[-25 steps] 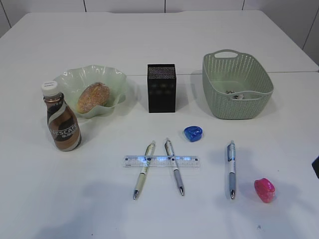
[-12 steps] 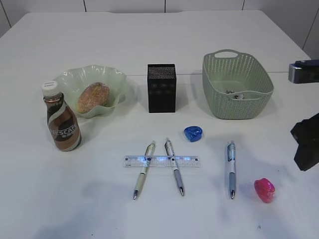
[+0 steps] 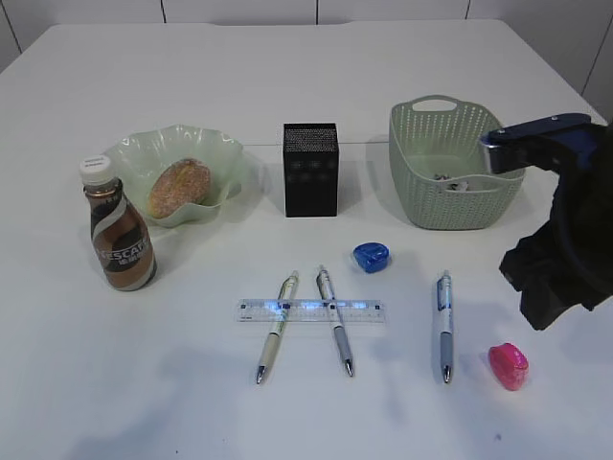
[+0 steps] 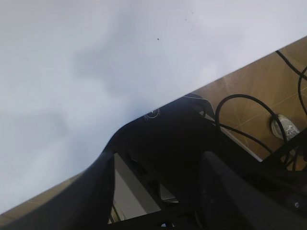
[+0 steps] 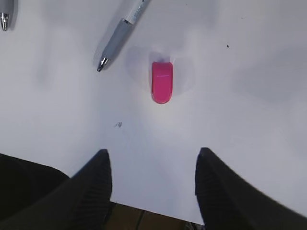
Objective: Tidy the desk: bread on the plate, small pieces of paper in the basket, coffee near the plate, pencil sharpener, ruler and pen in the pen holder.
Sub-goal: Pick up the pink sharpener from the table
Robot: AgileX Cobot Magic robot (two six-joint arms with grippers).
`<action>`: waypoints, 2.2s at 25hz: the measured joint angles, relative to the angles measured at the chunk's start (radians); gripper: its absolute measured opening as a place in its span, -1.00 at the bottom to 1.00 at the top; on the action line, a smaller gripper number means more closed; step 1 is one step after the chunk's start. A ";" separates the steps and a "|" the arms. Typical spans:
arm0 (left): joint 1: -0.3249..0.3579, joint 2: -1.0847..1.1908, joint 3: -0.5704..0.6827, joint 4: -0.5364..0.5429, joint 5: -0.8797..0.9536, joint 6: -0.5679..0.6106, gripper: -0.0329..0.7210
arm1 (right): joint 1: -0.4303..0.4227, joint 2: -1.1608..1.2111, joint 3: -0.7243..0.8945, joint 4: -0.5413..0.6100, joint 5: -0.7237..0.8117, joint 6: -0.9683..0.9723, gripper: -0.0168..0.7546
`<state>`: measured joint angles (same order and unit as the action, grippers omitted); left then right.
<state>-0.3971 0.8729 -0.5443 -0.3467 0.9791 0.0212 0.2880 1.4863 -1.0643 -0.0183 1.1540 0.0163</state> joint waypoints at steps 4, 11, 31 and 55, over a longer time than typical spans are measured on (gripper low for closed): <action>0.000 0.000 0.000 0.000 0.000 0.000 0.14 | 0.008 0.025 -0.001 -0.028 0.000 0.014 0.19; 0.000 0.000 0.000 0.000 0.000 0.000 0.14 | 0.008 0.079 -0.001 -0.040 -0.027 0.017 0.19; 0.000 0.000 0.000 0.000 0.000 0.000 0.14 | 0.008 0.154 0.010 -0.050 -0.113 0.017 0.19; 0.000 0.000 0.000 0.000 0.000 0.000 0.15 | 0.008 0.265 0.063 -0.050 -0.256 0.020 0.19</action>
<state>-0.3971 0.8729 -0.5443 -0.3467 0.9791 0.0212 0.2965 1.7517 -1.0016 -0.0684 0.8984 0.0360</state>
